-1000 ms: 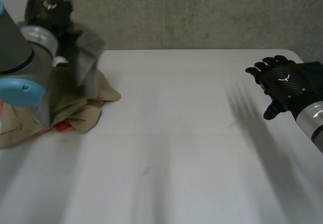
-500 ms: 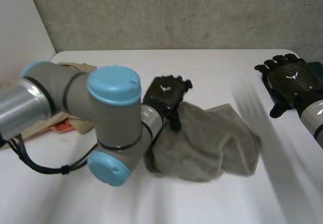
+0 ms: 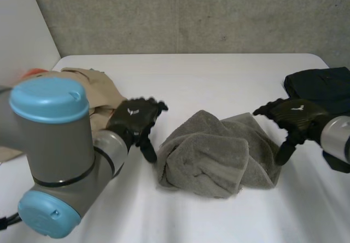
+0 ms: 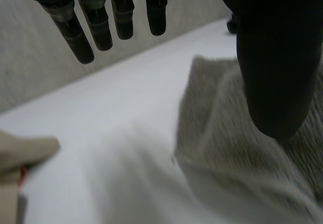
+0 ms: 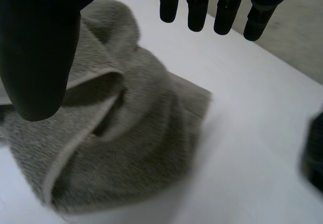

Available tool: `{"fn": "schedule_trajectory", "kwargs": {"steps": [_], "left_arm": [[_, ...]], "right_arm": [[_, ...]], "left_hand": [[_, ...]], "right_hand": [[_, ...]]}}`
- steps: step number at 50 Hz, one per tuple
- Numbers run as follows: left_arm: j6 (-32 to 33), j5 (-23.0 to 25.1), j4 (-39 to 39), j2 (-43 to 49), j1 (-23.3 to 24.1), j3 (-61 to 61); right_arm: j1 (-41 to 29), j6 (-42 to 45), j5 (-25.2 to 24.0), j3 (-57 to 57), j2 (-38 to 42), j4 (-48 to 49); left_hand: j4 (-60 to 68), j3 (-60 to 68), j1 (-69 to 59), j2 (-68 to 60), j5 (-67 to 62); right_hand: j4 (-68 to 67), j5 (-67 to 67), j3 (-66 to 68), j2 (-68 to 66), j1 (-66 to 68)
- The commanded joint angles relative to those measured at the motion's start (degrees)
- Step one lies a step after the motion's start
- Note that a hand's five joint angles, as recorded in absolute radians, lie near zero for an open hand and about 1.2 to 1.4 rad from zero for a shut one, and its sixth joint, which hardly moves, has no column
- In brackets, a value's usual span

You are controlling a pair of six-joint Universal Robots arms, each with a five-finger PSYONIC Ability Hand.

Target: Fold the laundry.

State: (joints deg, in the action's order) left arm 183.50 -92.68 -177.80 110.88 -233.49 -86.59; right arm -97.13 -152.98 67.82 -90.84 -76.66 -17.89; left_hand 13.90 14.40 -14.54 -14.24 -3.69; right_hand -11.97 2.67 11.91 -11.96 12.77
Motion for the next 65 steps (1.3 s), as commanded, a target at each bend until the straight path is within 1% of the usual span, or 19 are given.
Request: {"fn": "schedule_trajectory", "kwargs": {"steps": [1,6,8,9,12,13,16,23,27,29,33,38,42,45,48,53,56,60,65], "left_arm": [[-6.3,0.4,0.1,5.9,-0.3,-0.2],[-12.3,2.7,0.6,9.6,-0.1,2.5],[-13.9,4.8,2.2,11.0,-0.1,4.1],[-14.0,5.3,2.9,11.3,-0.2,4.8],[-14.0,6.6,5.7,13.0,-0.4,8.9],[-13.9,6.5,6.6,14.3,-0.4,11.2],[-13.5,5.9,7.5,16.5,-0.4,16.3],[-5.9,2.4,3.7,18.4,-4.9,40.0],[0.7,2.2,-10.4,18.1,-5.9,49.5],[1.9,2.5,-18.6,16.5,-5.6,49.9],[1.8,3.9,-26.6,13.2,-5.7,48.5],[1.8,7.6,-26.1,11.8,-5.7,42.4],[2.3,9.2,-25.5,10.6,-5.6,35.5],[2.5,9.3,-24.5,8.9,-5.7,31.6],[2.7,9.3,-22.9,6.9,-5.6,28.2],[2.8,9.6,-18.6,4.2,-5.6,24.5],[3.3,11.1,-15.1,2.2,-5.6,22.5],[5.2,13.2,-10.5,-0.6,-5.5,18.9],[8.6,13.8,-7.9,-4.8,-4.1,13.0]], "right_arm": [[-5.4,0.0,-2.2,0.8,6.2,5.8],[-9.1,0.0,-2.2,1.3,11.0,9.5],[-10.0,-0.1,-1.8,1.4,13.2,11.9],[-10.7,-0.2,-0.9,1.8,14.4,13.4],[-12.6,-0.3,2.7,4.2,16.2,16.0],[-13.0,-0.3,3.9,5.0,16.4,16.7],[-13.5,0.1,9.2,8.6,16.4,19.9],[-14.2,0.5,17.2,16.7,14.7,31.4],[-14.4,1.2,18.3,18.2,8.8,41.7],[-14.6,1.0,18.3,17.4,5.7,47.1],[-15.5,1.3,18.1,13.6,2.8,51.6],[-18.4,1.8,15.0,4.9,0.5,45.5],[-21.7,3.4,5.4,-3.4,0.9,31.7],[-23.9,5.2,1.5,-5.0,4.0,24.1],[-25.1,8.5,1.3,-1.5,8.8,16.2],[-22.5,3.3,14.1,13.0,8.6,14.5],[-20.1,-0.3,18.7,19.3,8.2,13.9],[-17.1,-4.1,16.9,26.9,8.1,12.5],[-16.8,-6.4,9.6,32.2,15.5,10.0]], "left_hand": [[7.4,6.9,-6.8,-7.1,-7.6],[11.6,11.1,-11.0,-11.3,-11.8],[16.8,16.3,-16.2,-16.5,-17.0],[19.7,19.2,-19.0,-19.3,-19.9],[46.8,46.3,-46.2,-46.5,-47.1],[61.8,61.3,-61.1,-61.4,-62.0],[66.1,65.6,-65.5,-65.8,-66.3],[66.1,65.6,-65.5,-65.8,-66.3],[66.1,65.6,-65.5,-65.8,-66.3],[66.1,65.6,-65.5,-65.8,-66.3],[66.1,65.6,-65.5,-65.8,-66.3],[66.1,65.6,-65.5,-65.8,-66.3],[66.1,65.6,-65.5,-65.8,-66.3],[66.1,65.6,-65.5,-65.8,-66.3],[66.1,65.6,-65.5,-65.8,-66.3],[66.1,65.6,-65.5,-65.8,-66.3],[66.1,65.6,-65.5,-65.8,-66.3],[66.1,65.6,-65.5,-65.8,-66.3],[66.1,65.6,-65.5,-65.8,-66.3]], "right_hand": [[2.0,-2.7,-1.9,2.0,-2.8],[-2.8,2.1,2.9,-2.8,2.0],[-11.0,10.3,11.1,-11.0,10.2],[-23.2,22.5,23.3,-23.2,22.4],[-57.7,57.0,57.7,-57.7,56.9],[-65.7,65.0,65.7,-65.7,64.9],[-68.0,67.3,68.1,-68.0,67.2],[-68.0,67.3,68.1,-68.0,67.2],[-68.0,67.3,68.1,-68.0,67.2],[-68.0,67.3,68.1,-68.0,67.2],[-68.0,67.3,68.1,-68.0,67.2],[-68.0,67.3,68.1,-68.0,67.2],[-62.6,61.9,62.7,-62.6,61.8],[1.0,-1.7,-0.9,1.0,-1.8],[2.0,-2.7,-1.9,2.0,-2.8],[2.0,-2.7,-1.9,2.0,-2.8],[2.0,-2.7,-1.9,2.0,-2.8],[2.0,-2.7,-1.9,2.0,-2.8],[2.0,-2.7,-1.9,2.0,-2.8]]}}
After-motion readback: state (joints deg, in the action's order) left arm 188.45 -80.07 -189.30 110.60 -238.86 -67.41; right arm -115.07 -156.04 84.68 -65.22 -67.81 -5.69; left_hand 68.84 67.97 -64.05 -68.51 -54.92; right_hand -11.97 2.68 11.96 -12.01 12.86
